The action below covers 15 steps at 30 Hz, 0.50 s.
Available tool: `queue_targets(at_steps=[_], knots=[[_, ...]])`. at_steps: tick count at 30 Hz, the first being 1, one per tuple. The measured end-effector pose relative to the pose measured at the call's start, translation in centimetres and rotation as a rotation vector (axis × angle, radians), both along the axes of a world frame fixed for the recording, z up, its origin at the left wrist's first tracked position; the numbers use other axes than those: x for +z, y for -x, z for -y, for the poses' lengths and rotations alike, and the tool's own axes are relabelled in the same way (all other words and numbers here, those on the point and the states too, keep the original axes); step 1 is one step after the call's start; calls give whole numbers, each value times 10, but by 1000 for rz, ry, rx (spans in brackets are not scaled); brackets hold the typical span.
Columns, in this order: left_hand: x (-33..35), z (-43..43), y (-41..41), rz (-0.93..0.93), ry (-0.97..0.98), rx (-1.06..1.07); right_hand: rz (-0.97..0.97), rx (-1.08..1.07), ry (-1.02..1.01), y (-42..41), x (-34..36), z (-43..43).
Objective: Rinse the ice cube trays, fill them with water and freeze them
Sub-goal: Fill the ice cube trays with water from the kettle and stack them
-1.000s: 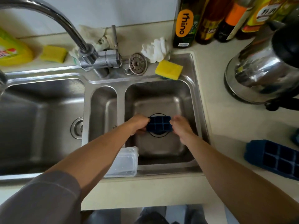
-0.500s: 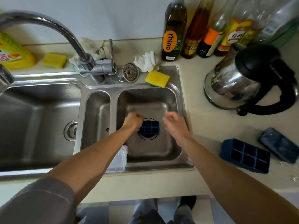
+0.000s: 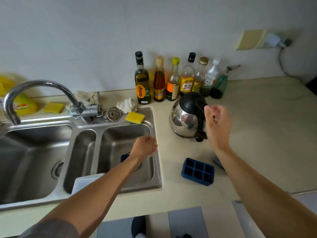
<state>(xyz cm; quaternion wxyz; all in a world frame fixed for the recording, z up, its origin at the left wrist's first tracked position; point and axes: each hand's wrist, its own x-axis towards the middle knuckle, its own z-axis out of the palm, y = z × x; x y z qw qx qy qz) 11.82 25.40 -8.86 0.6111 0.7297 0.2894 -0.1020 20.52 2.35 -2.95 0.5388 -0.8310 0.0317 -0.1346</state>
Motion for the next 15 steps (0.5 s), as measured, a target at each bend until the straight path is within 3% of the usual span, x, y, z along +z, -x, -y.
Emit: queue_targets(at_steps=[3,6,10,15], knots=[[8,16,-2,10,-42,-20,-157,-27,54,-21,-18,27],[8,23,-3,4,-39,-4,-280,91,21,-29,-36,36],[-1,24,-1,-24,-29,-7,-307,174,-158,-31,-45,33],[-10,23,1,-62,6,2,-282,171,-219,-26,-51,20]])
